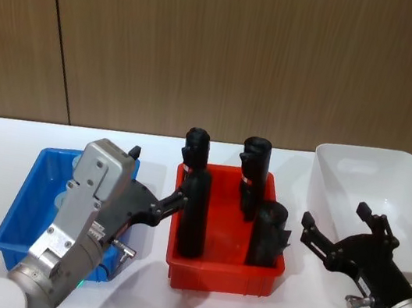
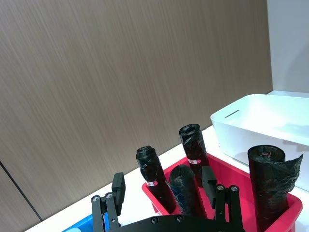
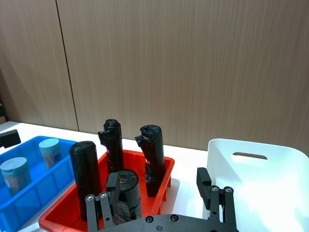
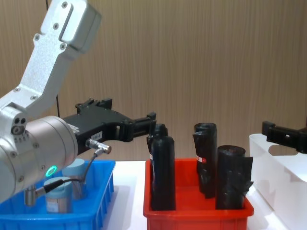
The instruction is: Pick the cotton swabs from the blue box and place them into the white box.
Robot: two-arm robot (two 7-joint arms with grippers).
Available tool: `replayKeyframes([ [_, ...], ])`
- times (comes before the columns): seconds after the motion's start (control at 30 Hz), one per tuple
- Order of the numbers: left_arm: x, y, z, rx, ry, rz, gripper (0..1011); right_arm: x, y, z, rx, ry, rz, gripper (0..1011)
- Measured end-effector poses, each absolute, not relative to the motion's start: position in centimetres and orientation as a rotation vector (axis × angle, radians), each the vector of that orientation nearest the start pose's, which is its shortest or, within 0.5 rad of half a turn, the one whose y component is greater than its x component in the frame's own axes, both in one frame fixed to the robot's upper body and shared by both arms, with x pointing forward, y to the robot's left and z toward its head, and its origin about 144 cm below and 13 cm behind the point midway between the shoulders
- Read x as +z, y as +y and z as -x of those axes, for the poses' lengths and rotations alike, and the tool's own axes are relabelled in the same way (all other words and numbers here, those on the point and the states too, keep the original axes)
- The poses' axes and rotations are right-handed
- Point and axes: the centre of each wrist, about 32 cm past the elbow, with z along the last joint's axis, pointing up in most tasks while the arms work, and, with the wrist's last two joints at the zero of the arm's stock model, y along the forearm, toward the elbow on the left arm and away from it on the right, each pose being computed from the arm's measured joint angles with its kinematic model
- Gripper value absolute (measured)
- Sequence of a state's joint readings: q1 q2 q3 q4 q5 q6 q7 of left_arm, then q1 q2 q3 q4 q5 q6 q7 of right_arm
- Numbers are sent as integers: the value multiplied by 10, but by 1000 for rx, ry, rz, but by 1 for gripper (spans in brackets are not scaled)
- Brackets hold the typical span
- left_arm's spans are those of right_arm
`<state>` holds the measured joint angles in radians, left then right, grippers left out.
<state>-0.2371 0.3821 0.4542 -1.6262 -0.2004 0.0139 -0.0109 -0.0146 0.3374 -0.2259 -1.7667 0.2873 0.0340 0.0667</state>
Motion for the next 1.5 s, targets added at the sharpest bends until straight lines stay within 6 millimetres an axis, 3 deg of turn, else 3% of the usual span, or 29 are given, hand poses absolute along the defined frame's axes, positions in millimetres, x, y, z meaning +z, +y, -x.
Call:
replayKeyframes([
  [1.03,1204,199,-493,1127,-265,-65,1004,1189,-237,-443,-1230,-75,-26,1002],
  [1.5,1202,220,-497,1200,-171,-105,1004,1189,-237,-443,-1230,-75,-26,1002],
])
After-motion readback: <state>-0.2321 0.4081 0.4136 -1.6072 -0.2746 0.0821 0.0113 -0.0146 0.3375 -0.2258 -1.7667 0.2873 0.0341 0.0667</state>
